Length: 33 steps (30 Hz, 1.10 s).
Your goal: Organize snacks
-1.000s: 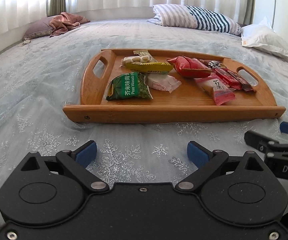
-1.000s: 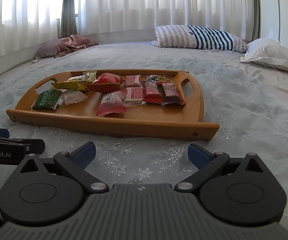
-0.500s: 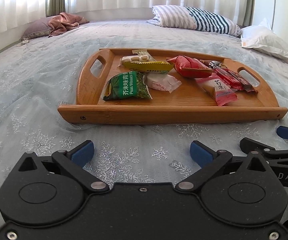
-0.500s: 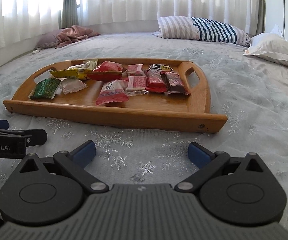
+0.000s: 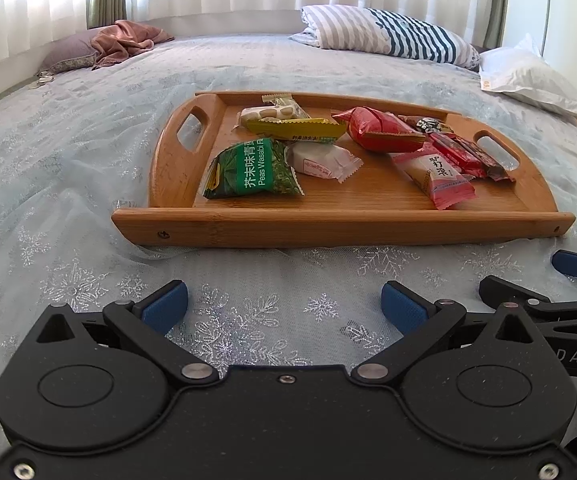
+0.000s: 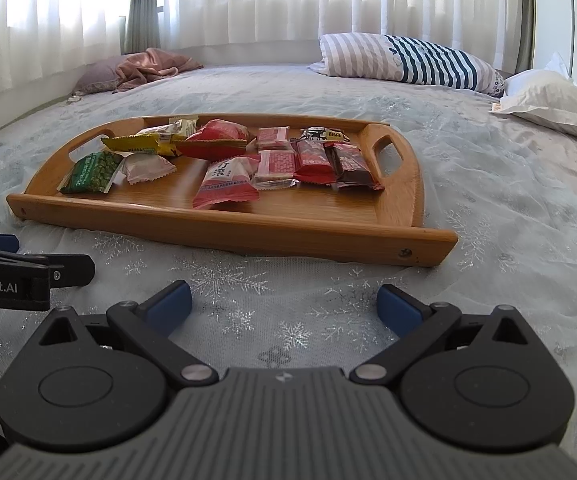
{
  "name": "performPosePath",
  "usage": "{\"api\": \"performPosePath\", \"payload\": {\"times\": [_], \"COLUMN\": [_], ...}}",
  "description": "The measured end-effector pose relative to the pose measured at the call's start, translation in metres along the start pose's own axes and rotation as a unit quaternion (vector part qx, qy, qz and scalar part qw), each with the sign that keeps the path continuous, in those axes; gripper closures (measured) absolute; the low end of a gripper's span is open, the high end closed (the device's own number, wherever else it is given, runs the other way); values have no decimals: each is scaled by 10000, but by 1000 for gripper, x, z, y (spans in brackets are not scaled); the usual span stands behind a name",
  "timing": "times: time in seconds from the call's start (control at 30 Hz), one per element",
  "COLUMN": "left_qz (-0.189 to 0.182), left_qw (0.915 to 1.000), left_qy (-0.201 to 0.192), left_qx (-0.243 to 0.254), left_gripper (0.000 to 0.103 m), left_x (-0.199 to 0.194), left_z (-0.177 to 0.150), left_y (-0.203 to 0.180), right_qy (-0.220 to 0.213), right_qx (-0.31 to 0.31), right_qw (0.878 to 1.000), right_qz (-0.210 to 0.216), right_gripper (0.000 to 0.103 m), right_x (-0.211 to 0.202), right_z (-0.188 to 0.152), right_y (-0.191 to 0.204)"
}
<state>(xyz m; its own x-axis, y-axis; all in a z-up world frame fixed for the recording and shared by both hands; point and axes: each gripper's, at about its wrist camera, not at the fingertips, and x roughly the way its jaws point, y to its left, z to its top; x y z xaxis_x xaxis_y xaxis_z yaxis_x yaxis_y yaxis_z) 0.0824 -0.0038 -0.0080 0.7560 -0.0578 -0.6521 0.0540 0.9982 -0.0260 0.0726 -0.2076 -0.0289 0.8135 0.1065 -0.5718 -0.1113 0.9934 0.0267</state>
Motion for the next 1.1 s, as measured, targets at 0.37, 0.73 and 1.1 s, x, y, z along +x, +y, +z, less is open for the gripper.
{"api": "performPosePath", "payload": {"times": [0.37,0.73,1.1], "left_qz": [-18,16,9], "left_qw": [9998,9999,9999], "left_qy": [184,116,128], "left_qx": [-27,-14,-20], "left_gripper": [0,0,0], "left_x": [2,2,2], "left_z": [5,3,3], "left_y": [1,0,1], "right_qy": [20,22,22], "right_qx": [-7,-9,-11], "right_qw": [10000,10000,10000], "right_qz": [-7,-8,-8], "right_gripper": [0,0,0], "right_x": [1,1,1], "right_z": [0,0,0], "right_y": [0,1,1]}}
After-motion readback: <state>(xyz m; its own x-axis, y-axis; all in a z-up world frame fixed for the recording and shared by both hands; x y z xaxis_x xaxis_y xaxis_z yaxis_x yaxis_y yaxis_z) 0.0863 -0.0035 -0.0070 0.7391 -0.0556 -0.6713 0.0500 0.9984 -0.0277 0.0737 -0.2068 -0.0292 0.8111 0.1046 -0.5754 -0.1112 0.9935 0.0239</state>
